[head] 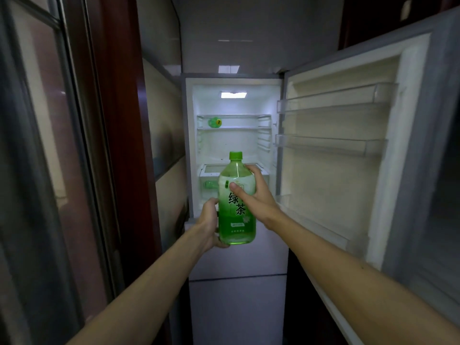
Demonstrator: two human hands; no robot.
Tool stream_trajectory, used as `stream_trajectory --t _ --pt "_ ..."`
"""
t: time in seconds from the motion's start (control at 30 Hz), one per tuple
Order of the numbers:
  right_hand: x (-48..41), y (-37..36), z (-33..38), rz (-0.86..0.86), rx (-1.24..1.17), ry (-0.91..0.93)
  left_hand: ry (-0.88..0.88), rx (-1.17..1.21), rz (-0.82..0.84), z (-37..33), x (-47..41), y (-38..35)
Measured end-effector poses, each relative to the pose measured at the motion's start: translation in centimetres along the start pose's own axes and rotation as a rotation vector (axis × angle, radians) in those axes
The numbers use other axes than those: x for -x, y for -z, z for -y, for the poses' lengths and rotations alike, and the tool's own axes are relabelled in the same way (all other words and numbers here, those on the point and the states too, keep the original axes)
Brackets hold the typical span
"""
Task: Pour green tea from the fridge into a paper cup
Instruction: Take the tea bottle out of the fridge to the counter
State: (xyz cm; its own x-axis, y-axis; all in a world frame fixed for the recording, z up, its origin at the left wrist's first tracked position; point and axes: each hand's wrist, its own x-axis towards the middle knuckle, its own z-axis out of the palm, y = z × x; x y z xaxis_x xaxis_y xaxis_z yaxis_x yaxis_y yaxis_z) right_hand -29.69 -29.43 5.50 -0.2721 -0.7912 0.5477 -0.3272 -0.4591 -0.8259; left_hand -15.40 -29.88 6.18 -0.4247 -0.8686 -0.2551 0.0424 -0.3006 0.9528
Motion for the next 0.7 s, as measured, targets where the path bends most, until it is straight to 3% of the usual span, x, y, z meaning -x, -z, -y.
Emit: stream_trajectory --t 0.33,0.7 --pt "9.6 3.2 5.2 -0.128 0.041 -0.033 0.042 -0.029 0.103 3.1 7.9 -2.6" --pt "20.2 12.9 9.8 -0.308 0.169 -0.063 0.088 -0.086 0.348 7.0 15.6 -11.9"
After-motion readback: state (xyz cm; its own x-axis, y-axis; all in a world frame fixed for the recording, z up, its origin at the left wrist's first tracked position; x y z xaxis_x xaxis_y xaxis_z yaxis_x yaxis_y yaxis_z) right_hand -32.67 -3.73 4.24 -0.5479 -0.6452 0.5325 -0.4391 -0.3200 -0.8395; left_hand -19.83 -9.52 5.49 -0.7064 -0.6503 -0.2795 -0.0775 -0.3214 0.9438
